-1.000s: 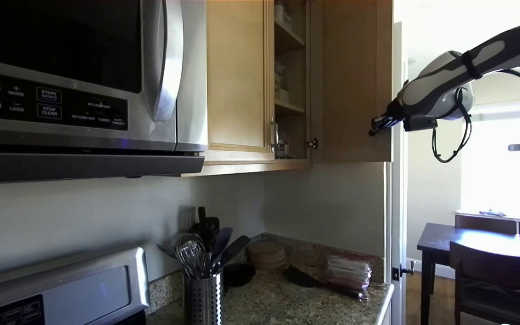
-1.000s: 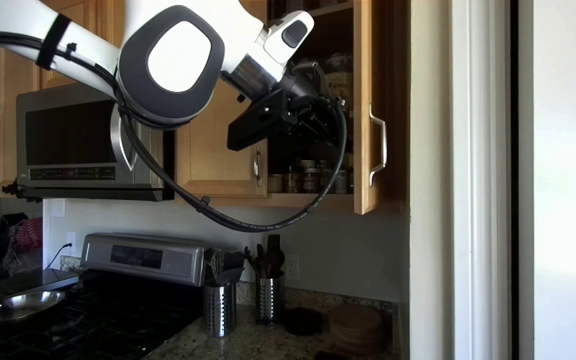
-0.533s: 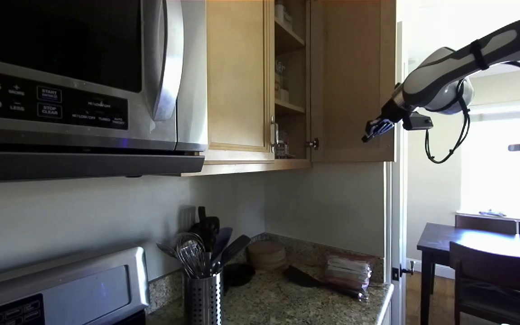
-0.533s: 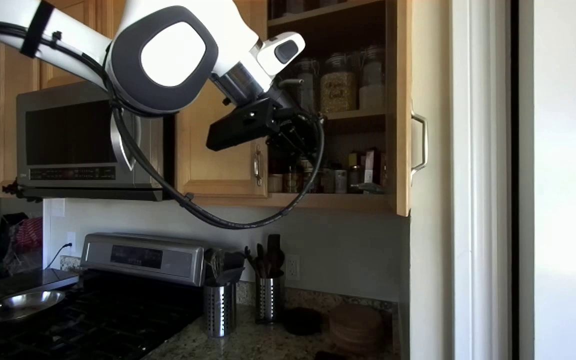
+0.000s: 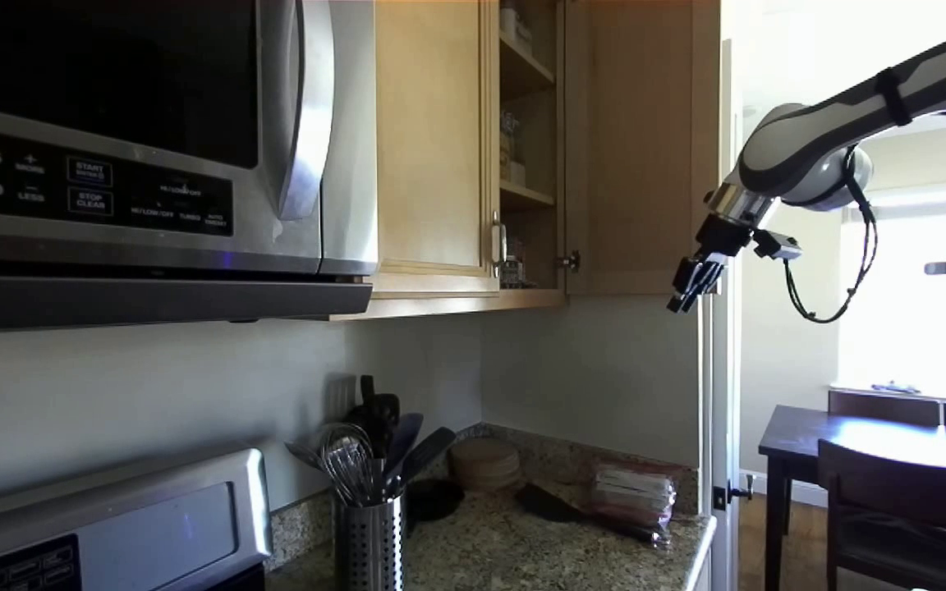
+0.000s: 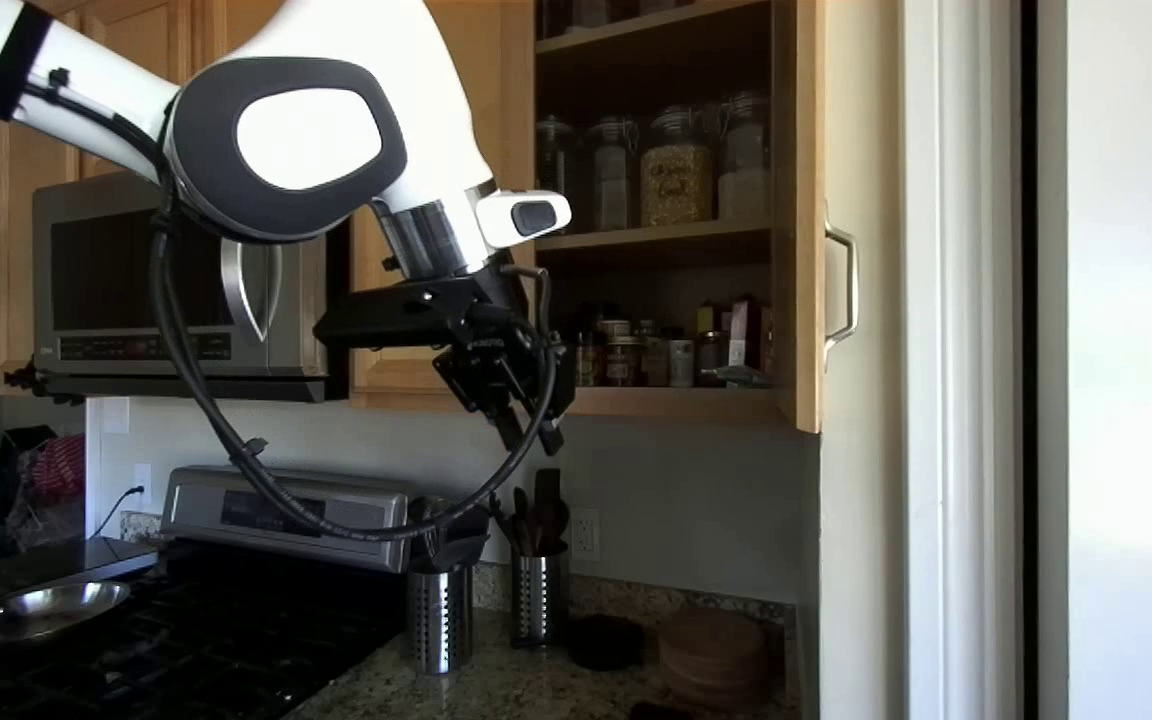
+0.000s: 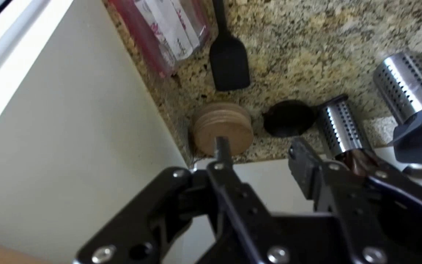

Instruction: Open the cabinet door

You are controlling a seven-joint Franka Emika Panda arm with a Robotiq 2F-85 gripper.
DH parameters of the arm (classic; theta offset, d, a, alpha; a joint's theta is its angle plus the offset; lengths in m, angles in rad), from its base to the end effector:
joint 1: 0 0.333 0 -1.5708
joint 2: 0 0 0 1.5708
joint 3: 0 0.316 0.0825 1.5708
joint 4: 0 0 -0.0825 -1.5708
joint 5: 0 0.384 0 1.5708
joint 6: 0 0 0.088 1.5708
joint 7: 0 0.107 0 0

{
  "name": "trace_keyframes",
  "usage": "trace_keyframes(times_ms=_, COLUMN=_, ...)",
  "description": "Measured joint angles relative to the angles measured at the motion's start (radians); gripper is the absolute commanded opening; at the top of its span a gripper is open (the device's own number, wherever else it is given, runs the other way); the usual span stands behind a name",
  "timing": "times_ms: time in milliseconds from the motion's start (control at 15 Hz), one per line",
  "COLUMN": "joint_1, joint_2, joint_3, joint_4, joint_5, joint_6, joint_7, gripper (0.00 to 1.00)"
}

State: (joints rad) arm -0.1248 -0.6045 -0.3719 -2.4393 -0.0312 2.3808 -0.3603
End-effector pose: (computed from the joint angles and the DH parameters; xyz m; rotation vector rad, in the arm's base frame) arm 0.3599 -0.2195 0.5551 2.9883 -0.1688 0.8304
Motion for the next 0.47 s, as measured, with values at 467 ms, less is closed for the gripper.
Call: trace_keyframes(times_ms=467, joint_1=-0.022, joint_2=-0.016, joint_3=0.047, joint_4=-0.065, joint_5=-0.028, joint_6=-0.044, joint_7=-0.01, gripper=0.96)
